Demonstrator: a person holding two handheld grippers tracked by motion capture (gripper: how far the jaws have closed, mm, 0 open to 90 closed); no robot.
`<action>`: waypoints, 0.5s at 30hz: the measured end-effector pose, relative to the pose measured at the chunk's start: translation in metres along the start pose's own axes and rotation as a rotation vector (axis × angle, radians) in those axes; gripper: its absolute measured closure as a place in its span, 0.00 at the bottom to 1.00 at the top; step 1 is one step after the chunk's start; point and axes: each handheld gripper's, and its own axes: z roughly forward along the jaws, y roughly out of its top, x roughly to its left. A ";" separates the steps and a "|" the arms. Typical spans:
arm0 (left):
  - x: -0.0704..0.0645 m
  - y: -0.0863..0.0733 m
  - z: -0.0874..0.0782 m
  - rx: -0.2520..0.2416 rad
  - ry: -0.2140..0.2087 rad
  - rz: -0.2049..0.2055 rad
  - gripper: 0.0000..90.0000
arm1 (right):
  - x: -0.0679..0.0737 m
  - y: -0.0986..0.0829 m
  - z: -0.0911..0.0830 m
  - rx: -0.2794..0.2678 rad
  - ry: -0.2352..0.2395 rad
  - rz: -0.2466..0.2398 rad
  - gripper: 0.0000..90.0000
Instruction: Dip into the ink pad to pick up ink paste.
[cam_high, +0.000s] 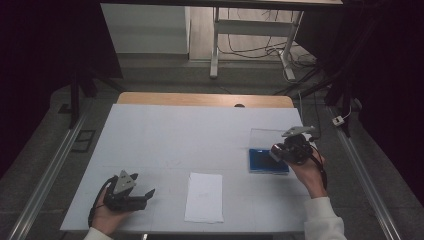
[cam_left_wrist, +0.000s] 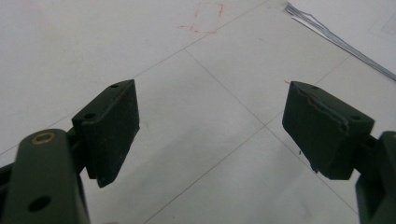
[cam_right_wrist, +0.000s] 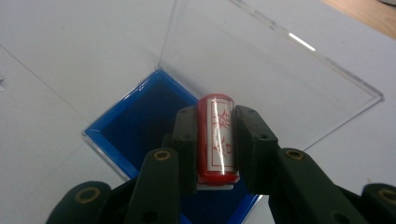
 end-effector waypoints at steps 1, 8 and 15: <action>0.000 0.000 0.000 0.000 0.001 0.001 0.21 | 0.001 0.000 0.003 0.007 0.010 -0.002 0.78; 0.000 0.000 0.000 0.002 0.001 0.003 0.21 | 0.007 0.002 0.011 0.036 0.018 -0.022 0.78; -0.001 0.000 0.000 0.003 0.002 0.002 0.21 | 0.009 0.002 0.020 0.086 0.016 -0.018 0.78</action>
